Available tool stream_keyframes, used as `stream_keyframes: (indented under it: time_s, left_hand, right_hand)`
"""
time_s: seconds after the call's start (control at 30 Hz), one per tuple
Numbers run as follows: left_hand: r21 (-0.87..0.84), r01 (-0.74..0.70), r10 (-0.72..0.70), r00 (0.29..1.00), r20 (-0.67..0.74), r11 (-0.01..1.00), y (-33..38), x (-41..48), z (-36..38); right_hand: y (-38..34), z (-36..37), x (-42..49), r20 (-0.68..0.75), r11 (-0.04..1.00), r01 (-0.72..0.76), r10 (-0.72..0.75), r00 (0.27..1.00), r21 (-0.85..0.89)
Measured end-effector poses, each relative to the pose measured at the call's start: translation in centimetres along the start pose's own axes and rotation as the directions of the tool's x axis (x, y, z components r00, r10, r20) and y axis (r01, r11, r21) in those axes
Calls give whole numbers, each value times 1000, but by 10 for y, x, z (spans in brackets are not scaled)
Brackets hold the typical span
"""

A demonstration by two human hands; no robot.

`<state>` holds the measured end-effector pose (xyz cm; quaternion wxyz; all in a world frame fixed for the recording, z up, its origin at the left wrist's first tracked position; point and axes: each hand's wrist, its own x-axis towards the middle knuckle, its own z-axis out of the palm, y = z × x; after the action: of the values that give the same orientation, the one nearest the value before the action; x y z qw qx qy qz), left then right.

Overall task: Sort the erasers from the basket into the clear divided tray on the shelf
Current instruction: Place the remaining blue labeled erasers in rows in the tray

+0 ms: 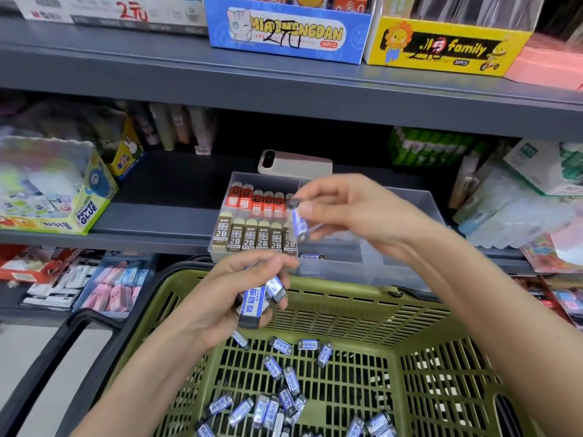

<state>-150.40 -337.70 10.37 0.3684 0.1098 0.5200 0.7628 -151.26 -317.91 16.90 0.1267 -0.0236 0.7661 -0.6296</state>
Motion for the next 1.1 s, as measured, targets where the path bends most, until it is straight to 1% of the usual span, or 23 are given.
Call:
stream_keyframes:
  time_s: [0.03,0.1,0.13,0.2,0.27,0.37,0.4,0.5,0.63,0.77,0.8,0.83,0.87,0.9,0.93,0.97,1.0,1.03,1.07,1.1]
  left_hand:
    - [-4,-8,8,1000,-13,1000,1,0,-2]
    - [-31,-19,18,999,-31,999,2,1,-6]
    - [-44,-24,22,999,-38,999,3,1,-8]
    - [-53,-32,29,998,-51,998,3,1,-11]
    - [-57,-38,35,998,-58,998,4,1,-12]
    - [-56,-38,35,997,-66,998,4,1,-13]
    - [-56,-39,35,997,-65,998,4,1,-13]
    - [-60,-41,38,997,-62,997,4,1,-12]
    - [-60,-33,29,997,-73,998,5,1,-11]
    - [-65,-26,20,996,-90,998,5,1,-11]
    - [-67,-27,20,995,-96,997,4,2,-10]
    - [-70,-26,19,994,-103,997,4,2,-9]
    - [-75,-23,15,994,-111,997,3,2,-9]
    - [-82,-19,9,993,-119,996,3,2,-8]
    - [-95,-16,4,992,-128,995,3,3,-7]
    - [-112,-15,-1,990,-139,994,3,2,-6]
    - [-130,-14,-6,989,-151,991,3,2,-4]
    - [-148,-15,-9,986,-164,989,3,2,-2]
    - [-160,-21,-8,984,-181,987,3,2,1]
    - [-155,-31,-2,979,-205,987,3,1,4]
  right_hand:
    - [1,-10,2,-49,999,-13,12,999,-31]
    - [9,-21,6,-74,979,-88,75,994,-186]
    - [16,-22,8,-75,943,-135,118,990,-304]
    - [31,-20,14,-102,820,-187,157,982,-541]
    - [42,-16,18,-147,714,-172,98,984,-679]
    - [49,-8,22,-178,591,-146,5,984,-794]
    - [51,-5,23,-184,566,-145,-13,983,-812]
    - [55,-1,24,-188,585,-158,9,982,-796]
    - [59,-2,26,-119,510,-140,73,990,-849]
    - [56,-6,23,-53,494,-115,138,989,-862]
    - [54,-6,21,-58,488,-117,135,989,-865]
    - [51,-6,19,-79,480,-119,103,992,-869]
    - [47,-5,16,-112,476,-115,33,993,-872]
    - [42,-3,12,-145,511,-94,-61,988,-854]
    - [36,2,7,-162,602,-39,-152,975,-798]
    - [28,8,0,-154,712,49,-218,964,-701]
    - [19,16,-8,-122,794,137,-256,959,-592]
    - [11,26,-16,-82,841,192,-268,960,-505]
    - [6,35,-23,-52,866,207,-258,965,-455]
    - [3,44,-29,-43,877,192,-234,971,-440]
